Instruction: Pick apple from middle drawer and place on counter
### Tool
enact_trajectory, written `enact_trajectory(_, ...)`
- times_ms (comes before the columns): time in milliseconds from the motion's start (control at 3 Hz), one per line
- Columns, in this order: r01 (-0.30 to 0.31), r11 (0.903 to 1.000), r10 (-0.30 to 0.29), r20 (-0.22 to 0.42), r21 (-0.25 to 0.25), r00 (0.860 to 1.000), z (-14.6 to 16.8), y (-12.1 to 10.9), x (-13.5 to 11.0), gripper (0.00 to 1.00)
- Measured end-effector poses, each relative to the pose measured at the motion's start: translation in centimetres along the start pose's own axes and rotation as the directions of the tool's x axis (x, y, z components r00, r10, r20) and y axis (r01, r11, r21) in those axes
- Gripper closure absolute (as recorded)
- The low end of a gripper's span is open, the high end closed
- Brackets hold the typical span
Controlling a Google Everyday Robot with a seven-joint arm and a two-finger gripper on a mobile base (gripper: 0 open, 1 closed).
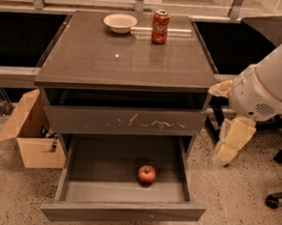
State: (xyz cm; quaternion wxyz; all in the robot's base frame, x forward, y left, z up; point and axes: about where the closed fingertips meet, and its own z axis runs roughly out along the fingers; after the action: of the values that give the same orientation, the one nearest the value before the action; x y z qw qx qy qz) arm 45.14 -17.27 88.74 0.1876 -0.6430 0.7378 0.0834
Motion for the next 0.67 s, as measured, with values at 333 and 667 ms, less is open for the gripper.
enact_trajectory(333, 0.031, 0.9977, -0.023, 0.132, -0.060, 0.991, 5.18, 1.41, -1.32, 0.00)
enact_trajectory(667, 0.031, 0.9977, -0.023, 0.132, -0.060, 0.991, 5.18, 1.41, -1.32, 0.00)
